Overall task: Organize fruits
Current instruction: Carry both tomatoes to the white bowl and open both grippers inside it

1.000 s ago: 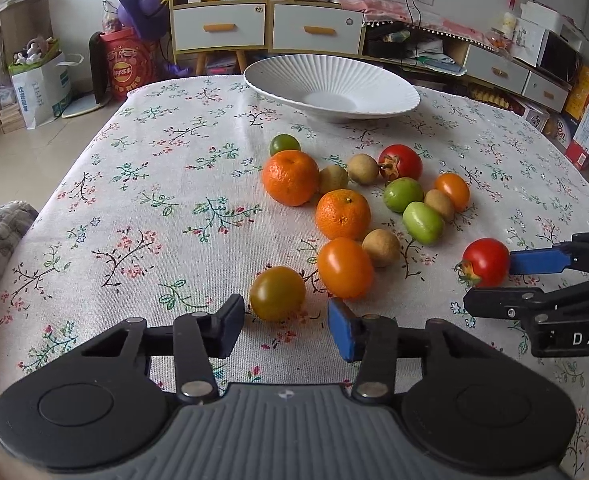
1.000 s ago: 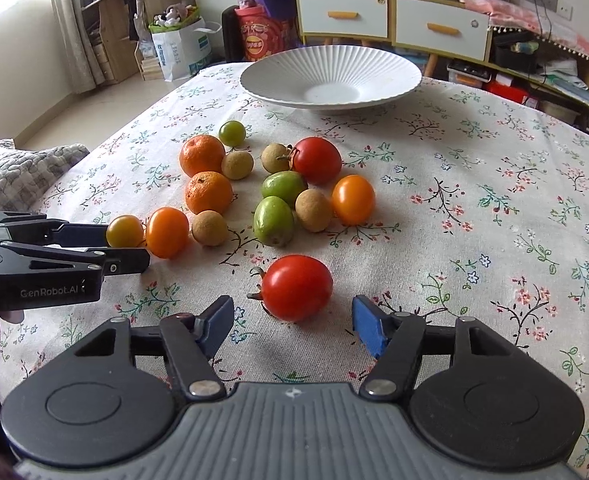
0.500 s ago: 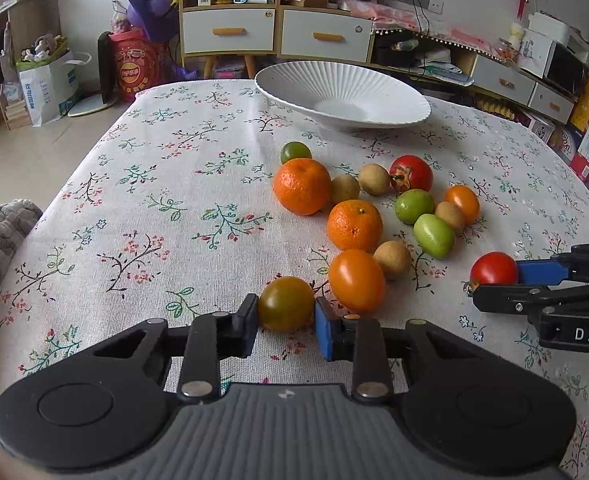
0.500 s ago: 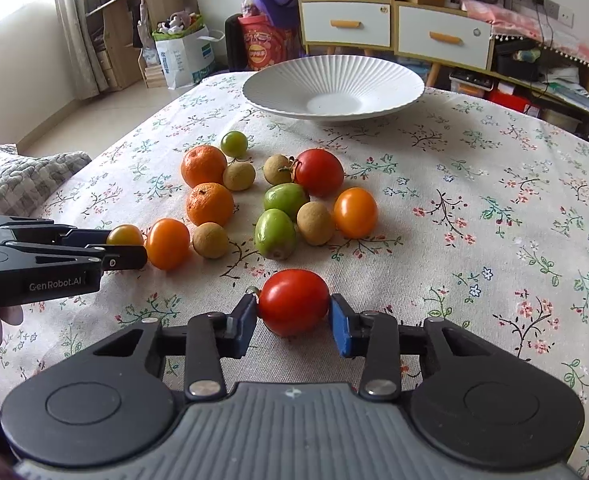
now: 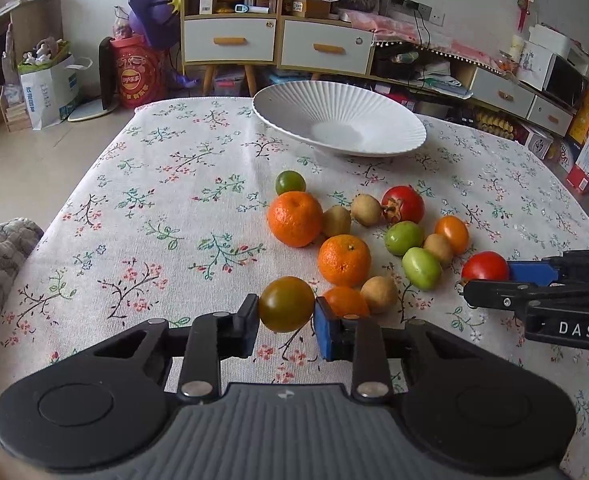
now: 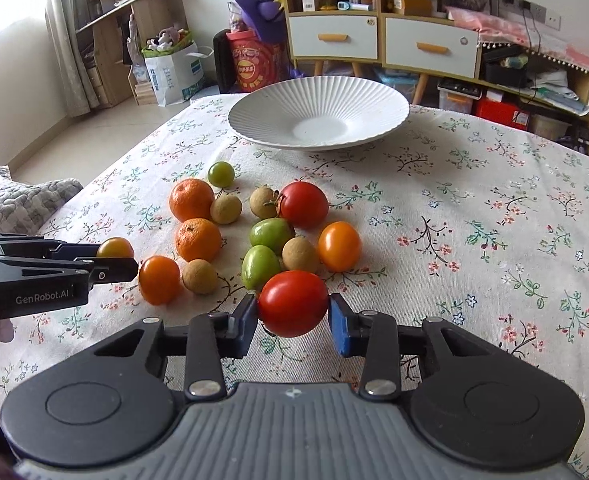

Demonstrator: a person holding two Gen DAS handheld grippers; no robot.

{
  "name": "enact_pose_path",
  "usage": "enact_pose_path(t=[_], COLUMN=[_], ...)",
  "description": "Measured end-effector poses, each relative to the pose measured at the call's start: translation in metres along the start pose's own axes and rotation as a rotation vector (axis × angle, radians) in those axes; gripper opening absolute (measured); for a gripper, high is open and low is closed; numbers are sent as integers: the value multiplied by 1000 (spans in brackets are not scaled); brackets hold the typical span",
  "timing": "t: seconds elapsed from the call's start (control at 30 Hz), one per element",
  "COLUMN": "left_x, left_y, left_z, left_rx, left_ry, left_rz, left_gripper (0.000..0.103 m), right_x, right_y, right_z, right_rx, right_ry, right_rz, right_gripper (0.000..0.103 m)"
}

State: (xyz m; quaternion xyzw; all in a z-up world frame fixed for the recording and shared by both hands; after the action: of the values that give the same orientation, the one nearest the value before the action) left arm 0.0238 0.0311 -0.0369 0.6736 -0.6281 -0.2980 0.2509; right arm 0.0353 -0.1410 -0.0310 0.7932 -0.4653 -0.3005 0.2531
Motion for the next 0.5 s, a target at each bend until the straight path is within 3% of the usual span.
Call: enact_pose_path(t=[0.5], left_x=[30], left_y=[-4], left_z=[-47], left_rx=[83], left_ry=[5], left_rz=[38], left_gripper=[22], right_x=[10], right_y=[-7], right_z=[-50], right_rx=[92], right_ry=[-32], right_rz=[-55], right_gripper=[35])
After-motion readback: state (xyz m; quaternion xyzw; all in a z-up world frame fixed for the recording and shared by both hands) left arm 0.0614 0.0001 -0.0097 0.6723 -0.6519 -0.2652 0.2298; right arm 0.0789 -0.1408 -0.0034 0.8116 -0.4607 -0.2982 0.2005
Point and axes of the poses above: each gripper's, at about its wrist camera, not at the fingertips, and y roughly against the way its jaws point, x to its right, z to its underside, the point moved 3 cm from there along -y, roughly the way its jaws point, and after that the axes turned 12 degrees about -z, right-handed, at the moved point
